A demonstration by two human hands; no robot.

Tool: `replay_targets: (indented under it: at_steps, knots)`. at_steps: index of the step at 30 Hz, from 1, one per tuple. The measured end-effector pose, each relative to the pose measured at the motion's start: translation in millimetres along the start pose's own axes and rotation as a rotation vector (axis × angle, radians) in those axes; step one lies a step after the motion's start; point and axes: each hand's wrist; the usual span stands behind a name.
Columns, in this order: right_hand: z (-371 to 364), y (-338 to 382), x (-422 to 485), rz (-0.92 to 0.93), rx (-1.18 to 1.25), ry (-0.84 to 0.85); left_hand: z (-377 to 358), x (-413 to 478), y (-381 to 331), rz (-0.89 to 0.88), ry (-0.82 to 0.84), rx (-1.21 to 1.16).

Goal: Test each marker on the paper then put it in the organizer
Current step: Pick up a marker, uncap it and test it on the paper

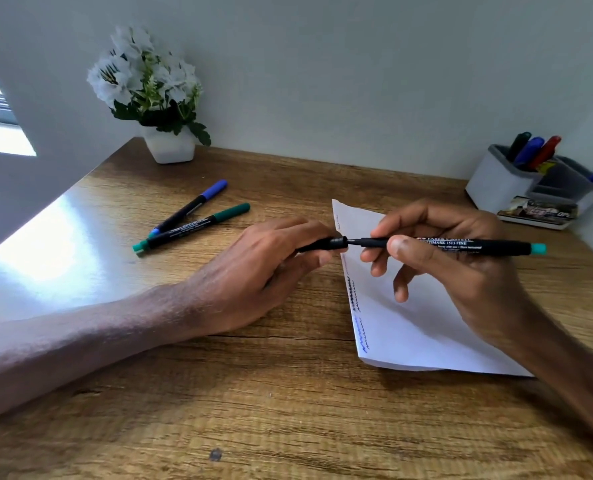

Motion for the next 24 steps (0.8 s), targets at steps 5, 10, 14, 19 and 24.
replay_targets:
  at_steps: [5, 10, 14, 19, 24]
  knots:
    - [0.2, 0.2, 0.4, -0.032, -0.01, 0.002, 0.0, -0.8, 1.0, 0.001, 0.017, 0.019]
    - [1.2, 0.7, -0.3, -0.058, 0.004, -0.006, -1.0, -0.8, 2.4, -0.005, 0.04, 0.06]
    - [1.2, 1.9, -0.1, -0.061, -0.021, -0.013, -1.2, -1.7, 2.6, -0.004, 0.045, 0.074]
    - [-1.8, 3.5, -1.8, -0.045, -0.042, 0.019, -1.8, -2.1, 2.2, -0.019, 0.066, 0.103]
    - [-7.1, 2.4, -1.9, -0.016, -0.099, -0.016, -1.6, -1.4, 1.6, -0.053, 0.04, 0.063]
Point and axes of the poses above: each hand's wrist, its own x-axis towards the middle knuckle, its own z-axis out of the back of the hand, y = z × x, and after that the axes turned 14 degrees about -y, right-handed
